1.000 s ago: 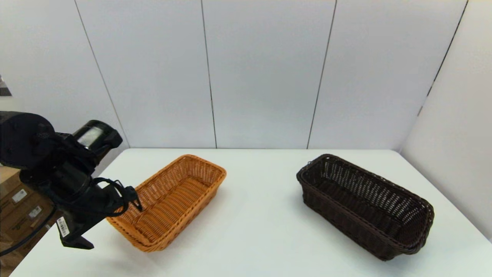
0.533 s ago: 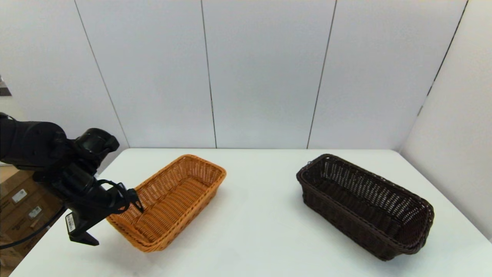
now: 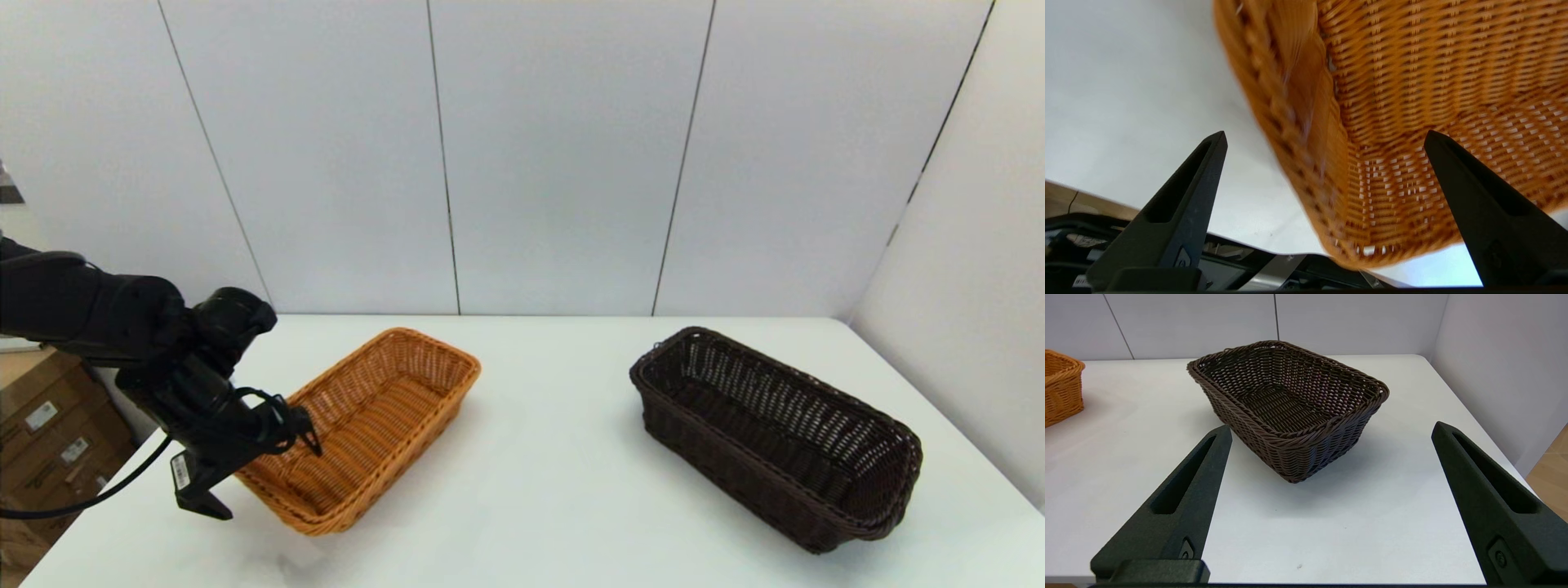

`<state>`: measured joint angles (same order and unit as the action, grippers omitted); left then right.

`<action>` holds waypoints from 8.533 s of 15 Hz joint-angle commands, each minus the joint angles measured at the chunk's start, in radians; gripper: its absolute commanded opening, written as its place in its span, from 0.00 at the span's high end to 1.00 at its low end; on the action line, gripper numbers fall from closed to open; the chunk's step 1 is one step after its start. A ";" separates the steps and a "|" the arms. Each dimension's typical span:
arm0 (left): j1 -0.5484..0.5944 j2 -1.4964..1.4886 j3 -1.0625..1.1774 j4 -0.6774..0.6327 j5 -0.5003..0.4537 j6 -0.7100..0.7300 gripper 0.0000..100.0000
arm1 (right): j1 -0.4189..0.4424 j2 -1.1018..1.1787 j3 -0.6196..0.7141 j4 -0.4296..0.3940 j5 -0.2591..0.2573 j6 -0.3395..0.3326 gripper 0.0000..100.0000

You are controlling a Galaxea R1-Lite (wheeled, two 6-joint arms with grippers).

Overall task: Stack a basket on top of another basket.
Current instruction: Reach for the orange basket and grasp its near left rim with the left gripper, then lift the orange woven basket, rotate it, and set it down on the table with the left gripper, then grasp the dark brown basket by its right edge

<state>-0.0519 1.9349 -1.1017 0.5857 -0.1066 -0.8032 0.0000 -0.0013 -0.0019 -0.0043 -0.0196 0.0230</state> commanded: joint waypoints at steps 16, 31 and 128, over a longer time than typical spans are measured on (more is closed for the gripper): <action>-0.017 0.036 0.005 -0.057 -0.068 -0.013 1.00 | 0.000 0.001 -0.001 0.000 0.000 0.000 0.00; 0.144 -0.116 -0.075 -0.044 -0.337 0.038 1.00 | 0.000 0.000 -0.001 0.000 0.000 0.000 0.00; 0.046 -1.935 1.100 -0.592 0.139 0.720 0.00 | 0.000 0.000 -0.001 0.000 0.000 0.000 0.00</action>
<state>-0.0062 -0.0004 -0.0206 -0.0091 0.0298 -0.0753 0.0000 -0.0013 -0.0019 -0.0038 -0.0196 0.0226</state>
